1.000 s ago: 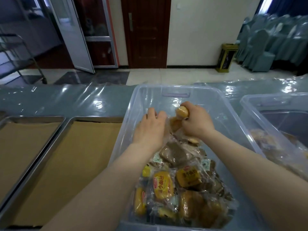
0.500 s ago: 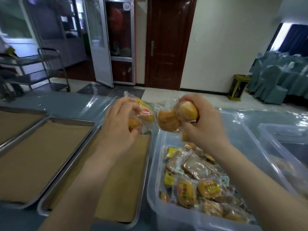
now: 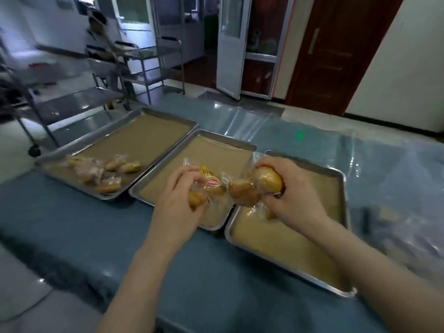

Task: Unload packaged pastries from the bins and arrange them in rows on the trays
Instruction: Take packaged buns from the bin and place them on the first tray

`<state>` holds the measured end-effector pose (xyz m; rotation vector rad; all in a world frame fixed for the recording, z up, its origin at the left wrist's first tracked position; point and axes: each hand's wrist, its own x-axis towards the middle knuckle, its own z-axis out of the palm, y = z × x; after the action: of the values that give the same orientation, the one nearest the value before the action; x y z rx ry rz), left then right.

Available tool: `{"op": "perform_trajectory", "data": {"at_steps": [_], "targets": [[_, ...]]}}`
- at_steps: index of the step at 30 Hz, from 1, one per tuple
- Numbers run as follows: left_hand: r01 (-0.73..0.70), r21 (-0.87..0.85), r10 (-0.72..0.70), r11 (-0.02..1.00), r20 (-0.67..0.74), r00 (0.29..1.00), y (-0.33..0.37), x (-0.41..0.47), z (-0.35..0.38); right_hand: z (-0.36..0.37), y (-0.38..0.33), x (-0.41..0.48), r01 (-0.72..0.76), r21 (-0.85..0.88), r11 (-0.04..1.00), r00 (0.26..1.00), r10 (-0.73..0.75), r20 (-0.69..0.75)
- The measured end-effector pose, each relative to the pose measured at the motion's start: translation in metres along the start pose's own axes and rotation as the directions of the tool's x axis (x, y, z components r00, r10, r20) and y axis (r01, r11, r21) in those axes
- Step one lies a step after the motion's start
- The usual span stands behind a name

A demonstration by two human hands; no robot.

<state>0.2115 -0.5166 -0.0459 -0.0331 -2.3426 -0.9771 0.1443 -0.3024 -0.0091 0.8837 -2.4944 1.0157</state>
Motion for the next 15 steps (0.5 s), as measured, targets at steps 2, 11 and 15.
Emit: {"op": "perform_trajectory", "data": {"at_steps": [2,11,15], "targets": [[0.047,0.039,-0.045,0.998,-0.033,0.998,-0.043,-0.007,-0.043,0.055,-0.031,0.012,-0.011,0.081,0.997,0.999,0.008,0.035],[0.107,0.239,-0.128,0.965,0.074,0.989,-0.176,-0.005,-0.165,0.219,-0.107,0.060,-0.130,0.239,0.962,0.983,0.094,0.156],[0.180,0.256,-0.191,0.950,0.019,0.981,-0.224,0.002,-0.188,0.273,-0.114,0.087,-0.199,0.304,0.932,0.971,0.146,0.190]]}}
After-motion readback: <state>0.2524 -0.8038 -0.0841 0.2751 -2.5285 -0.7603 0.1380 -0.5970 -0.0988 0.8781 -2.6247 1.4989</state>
